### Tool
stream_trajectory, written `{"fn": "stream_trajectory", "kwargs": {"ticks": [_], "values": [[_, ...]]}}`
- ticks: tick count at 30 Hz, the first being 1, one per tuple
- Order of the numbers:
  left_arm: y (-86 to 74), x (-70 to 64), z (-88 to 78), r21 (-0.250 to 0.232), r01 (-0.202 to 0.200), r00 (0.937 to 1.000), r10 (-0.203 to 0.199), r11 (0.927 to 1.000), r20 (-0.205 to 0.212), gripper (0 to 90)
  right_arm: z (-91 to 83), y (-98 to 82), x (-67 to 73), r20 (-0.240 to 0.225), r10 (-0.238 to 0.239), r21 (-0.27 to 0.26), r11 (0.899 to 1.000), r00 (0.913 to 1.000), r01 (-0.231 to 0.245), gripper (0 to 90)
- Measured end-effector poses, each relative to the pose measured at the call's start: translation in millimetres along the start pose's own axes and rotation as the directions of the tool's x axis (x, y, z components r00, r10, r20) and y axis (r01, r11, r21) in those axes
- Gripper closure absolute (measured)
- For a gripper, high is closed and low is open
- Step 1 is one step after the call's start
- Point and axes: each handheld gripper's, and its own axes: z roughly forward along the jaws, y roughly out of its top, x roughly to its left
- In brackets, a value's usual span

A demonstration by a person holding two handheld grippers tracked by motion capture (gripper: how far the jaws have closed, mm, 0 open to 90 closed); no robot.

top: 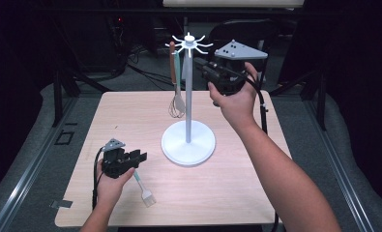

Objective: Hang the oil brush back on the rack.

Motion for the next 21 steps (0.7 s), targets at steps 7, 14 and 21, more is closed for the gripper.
{"fn": "stream_trajectory", "kwargs": {"ticks": [7, 14, 21], "values": [[-0.5, 2.2, -0.2, 0.004, 0.001, 1.0000, -0.001, 1.0000, -0.010, 62.9, -5.0, -22.6, -1.6, -0.006, 0.019, 0.028, 0.999, 0.9998, -0.019, 88.2], [-1.0, 3.9, -0.8, 0.001, 0.005, 0.9999, -0.005, 1.0000, -0.016, 62.9, -7.9, -55.9, 3.1, -0.038, 0.040, 0.081, 0.996, 0.9985, -0.037, 85.5], [-1.1, 5.7, -1.7, -0.001, 0.006, 0.9997, -0.006, 1.0000, -0.025, 62.8, -9.8, -95.6, 17.3, -0.070, 0.025, 0.160, 0.987, 0.9972, -0.014, 77.1]]}}
